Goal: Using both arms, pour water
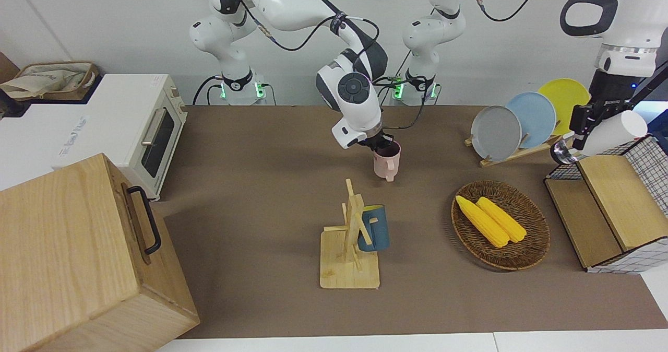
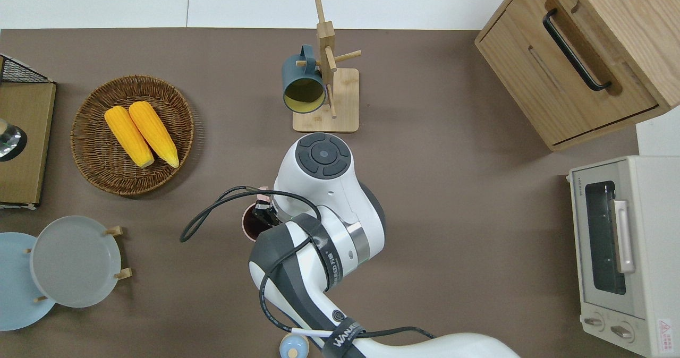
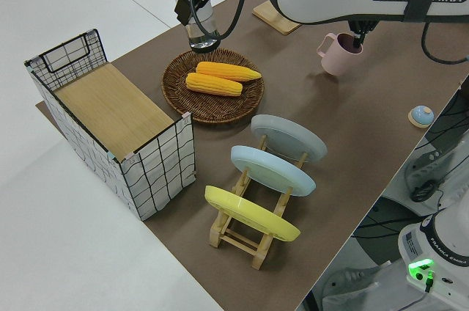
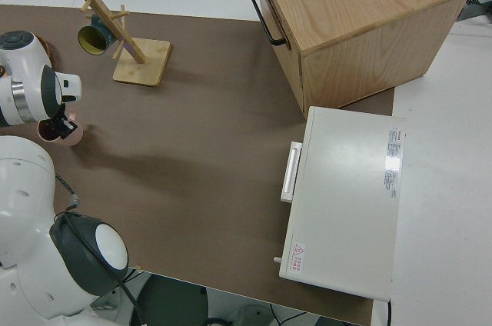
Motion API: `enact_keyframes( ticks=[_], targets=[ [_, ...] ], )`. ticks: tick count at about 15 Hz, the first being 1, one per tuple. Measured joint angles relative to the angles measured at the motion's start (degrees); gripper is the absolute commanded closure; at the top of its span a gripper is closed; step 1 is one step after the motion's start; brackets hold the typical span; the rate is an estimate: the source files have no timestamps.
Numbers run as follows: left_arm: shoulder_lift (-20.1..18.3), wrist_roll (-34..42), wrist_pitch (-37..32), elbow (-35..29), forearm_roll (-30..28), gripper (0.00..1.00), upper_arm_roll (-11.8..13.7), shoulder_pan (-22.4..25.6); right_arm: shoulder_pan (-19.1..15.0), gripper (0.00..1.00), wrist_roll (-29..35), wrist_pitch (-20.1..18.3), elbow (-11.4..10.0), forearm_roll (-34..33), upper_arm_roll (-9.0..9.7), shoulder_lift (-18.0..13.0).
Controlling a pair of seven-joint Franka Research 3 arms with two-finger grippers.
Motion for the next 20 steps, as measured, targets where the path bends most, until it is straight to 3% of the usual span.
enact_keyframes(
  ticks=[7, 8, 10, 11, 13, 14, 20],
  targets=[
    [-8.21, -2.61, -0.02, -10.86, 1.07, 1.00, -3.41, -0.73, 2.21, 1.000, 2.93, 4.34, 0.16, 1.35, -0.01, 2.36],
    [-9.39, -2.81, -0.02, -12.35, 1.07, 1.00, -3.89, -0.74, 2.22, 0.957, 3.00, 4.39, 0.28, 1.38, -0.03, 2.50],
    [-11.69, -3.91, 0.05, -15.27, 1.07, 1.00, -5.09, -0.75, 2.21, 0.680, 3.02, 4.39, 0.36, 1.41, -0.20, 2.58],
    [-12.71, -4.35, 0.09, -16.59, 1.07, 1.00, -5.70, -0.76, 2.19, 0.393, 3.02, 4.52, 0.39, 1.42, -0.25, 2.59],
    [-14.67, -4.93, 0.14, -19.04, 1.06, 1.00, -6.78, -0.78, 2.03, 0.086, 3.01, 5.30, 0.39, 1.42, -0.52, 2.82],
    [-15.45, -5.10, 0.16, -20.00, 0.96, 1.00, -7.23, -0.78, 1.92, 0.012, 2.97, 5.43, 0.40, 1.41, -0.58, 2.94],
    [-19.03, -5.61, 0.26, -25.19, -0.36, 1.00, -9.63, -1.56, 1.68, 0.011, 2.94, 5.48, 2.69, 1.36, -1.59, 3.22]
  ],
)
